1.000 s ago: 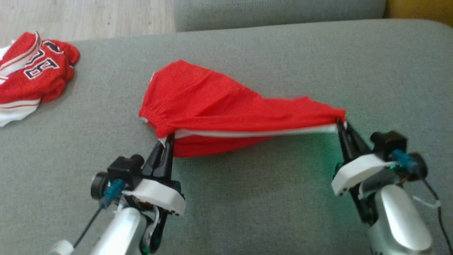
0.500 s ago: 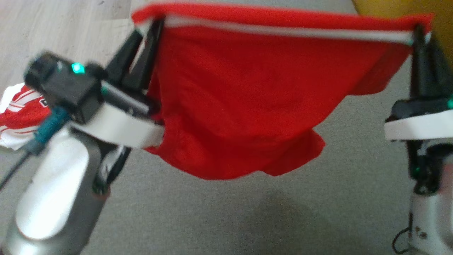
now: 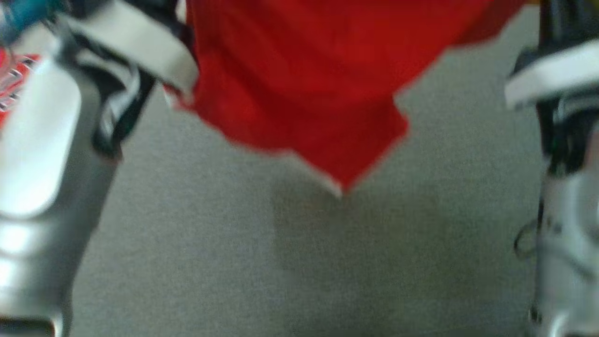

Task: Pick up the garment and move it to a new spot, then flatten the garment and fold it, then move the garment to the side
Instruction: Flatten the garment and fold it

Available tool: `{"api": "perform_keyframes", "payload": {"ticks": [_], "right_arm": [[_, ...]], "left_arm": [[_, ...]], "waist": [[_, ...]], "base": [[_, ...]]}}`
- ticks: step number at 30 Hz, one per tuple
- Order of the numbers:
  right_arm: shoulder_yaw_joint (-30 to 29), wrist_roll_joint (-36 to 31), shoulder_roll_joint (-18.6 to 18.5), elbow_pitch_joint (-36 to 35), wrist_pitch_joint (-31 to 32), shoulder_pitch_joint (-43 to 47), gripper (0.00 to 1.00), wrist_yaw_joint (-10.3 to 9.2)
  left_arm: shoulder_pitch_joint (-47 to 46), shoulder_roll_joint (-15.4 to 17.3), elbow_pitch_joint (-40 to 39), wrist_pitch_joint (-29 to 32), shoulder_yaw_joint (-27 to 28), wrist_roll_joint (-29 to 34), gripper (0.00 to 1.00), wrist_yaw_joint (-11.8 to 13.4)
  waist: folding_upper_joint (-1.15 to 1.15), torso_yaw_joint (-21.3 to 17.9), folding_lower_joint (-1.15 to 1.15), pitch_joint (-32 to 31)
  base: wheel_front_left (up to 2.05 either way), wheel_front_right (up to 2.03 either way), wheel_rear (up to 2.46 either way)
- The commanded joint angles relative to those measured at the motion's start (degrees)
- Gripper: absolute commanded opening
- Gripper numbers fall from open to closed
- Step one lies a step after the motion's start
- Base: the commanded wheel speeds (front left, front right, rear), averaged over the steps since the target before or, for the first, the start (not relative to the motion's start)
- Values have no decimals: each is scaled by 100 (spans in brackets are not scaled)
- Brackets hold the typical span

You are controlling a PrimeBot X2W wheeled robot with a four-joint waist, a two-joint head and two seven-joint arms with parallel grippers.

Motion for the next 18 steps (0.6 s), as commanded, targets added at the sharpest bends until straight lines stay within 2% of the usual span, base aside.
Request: {"api": "perform_keyframes", "payload": {"ticks": [1,5,9,13,18], "right_arm": [[73,-61,-16,-73,-98,-494,0,-4],[-119,-297,-16,730,-565,-1594,0,-4],[-160,-435,-16,1308,-983,-2127,0,-4],[-30,-260,-16,1728,-1304,-2020,0,-4],[301,11,-16,2032,-1669,-1423,0,-4]], "left_arm": [[-509,133,-47,-73,279,35,0,-37],[-1343,-26,731,-439,325,131,0,-87],[-1817,-189,1350,-731,316,161,0,-111],[-1724,-292,1738,-983,284,51,0,-144],[-1016,-262,1901,-1378,241,-128,0,-188]], "waist": [[0,-160,-2,493],[0,-228,-2,897],[0,-261,-2,1289],[0,-281,-2,1637],[0,-328,-2,1776]], "base": [[0,0,0],[0,0,0],[0,0,0],[0,0,0],[0,0,0]]}}
